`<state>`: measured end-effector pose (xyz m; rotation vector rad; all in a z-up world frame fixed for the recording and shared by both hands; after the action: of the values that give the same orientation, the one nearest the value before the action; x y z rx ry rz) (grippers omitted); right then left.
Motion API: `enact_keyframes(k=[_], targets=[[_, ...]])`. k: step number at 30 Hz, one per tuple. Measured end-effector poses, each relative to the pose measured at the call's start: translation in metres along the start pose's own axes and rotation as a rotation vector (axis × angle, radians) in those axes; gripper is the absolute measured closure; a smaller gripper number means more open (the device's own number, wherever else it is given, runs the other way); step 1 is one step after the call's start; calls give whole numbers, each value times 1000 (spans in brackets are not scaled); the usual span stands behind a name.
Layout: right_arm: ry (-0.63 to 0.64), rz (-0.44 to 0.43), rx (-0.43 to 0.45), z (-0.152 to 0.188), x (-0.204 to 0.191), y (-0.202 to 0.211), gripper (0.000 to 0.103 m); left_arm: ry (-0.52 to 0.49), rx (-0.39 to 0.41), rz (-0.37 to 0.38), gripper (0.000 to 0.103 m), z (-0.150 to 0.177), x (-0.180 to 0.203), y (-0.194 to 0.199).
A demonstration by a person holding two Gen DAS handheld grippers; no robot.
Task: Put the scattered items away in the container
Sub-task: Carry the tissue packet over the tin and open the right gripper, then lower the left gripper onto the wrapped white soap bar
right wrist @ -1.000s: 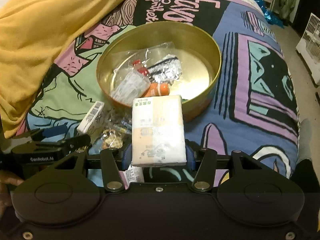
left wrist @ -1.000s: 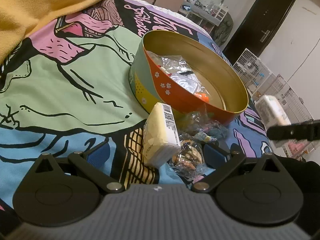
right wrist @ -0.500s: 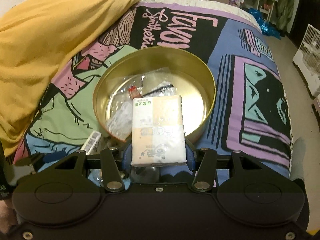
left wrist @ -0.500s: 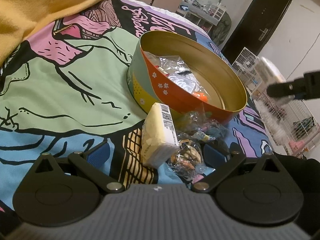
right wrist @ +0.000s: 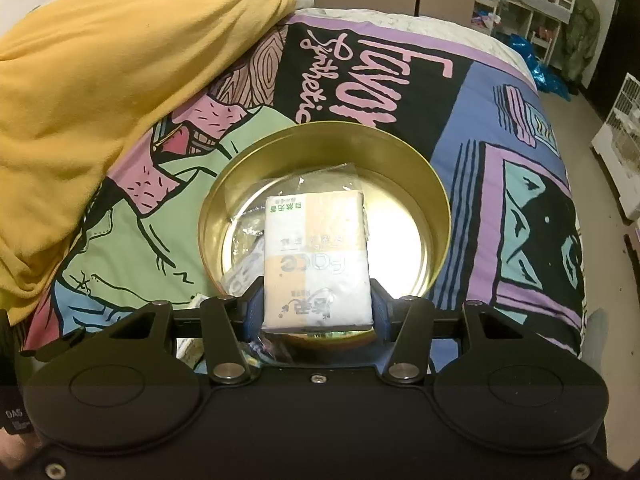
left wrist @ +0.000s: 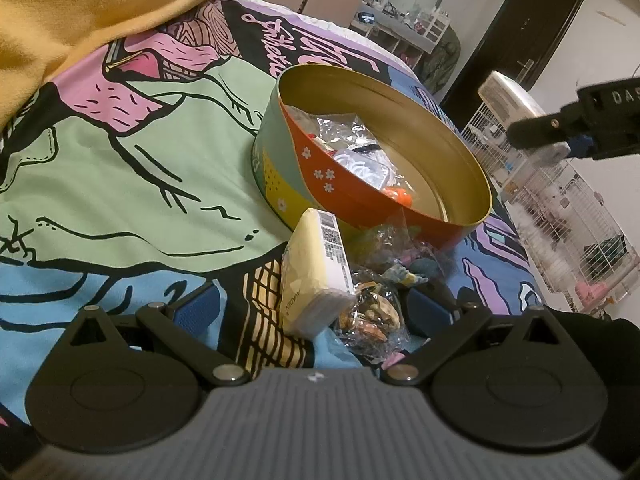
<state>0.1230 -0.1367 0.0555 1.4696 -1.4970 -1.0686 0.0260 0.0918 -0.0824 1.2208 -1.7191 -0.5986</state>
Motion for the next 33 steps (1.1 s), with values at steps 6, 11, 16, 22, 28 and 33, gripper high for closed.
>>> enact_keyframes(k=[6, 11, 16, 22, 28, 33], targets=[[5, 17, 4, -16, -7, -3, 54, 6, 1, 6, 0, -1, -1, -1], [-5, 33, 13, -31, -8, -4, 53, 5, -3, 11, 0, 0, -1, -2], [-58, 72, 65, -41, 1, 0, 2, 1, -12, 15, 0, 0, -1, -4], [-67, 47, 69, -26, 11, 2, 2, 1, -19, 11, 0, 0, -1, -6], [-87, 41, 25, 9, 28, -8, 2, -9, -27, 2, 0, 1, 0, -8], [-119, 27, -10, 40, 46, -17, 2, -21, -42, -9, 0, 2, 2, -11]])
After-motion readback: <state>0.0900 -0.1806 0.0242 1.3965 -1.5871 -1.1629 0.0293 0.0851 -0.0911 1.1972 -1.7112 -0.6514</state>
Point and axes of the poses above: each gripper's, at about its wrist camera, not at the fingertips, and y roughly against the way its jaws point, x to its right, z to its underside, the point moved 4 cm from there along -y, roughly the way its jaws point, and after that the axes turned 15 degrees about -x, right-handed, at the moved point
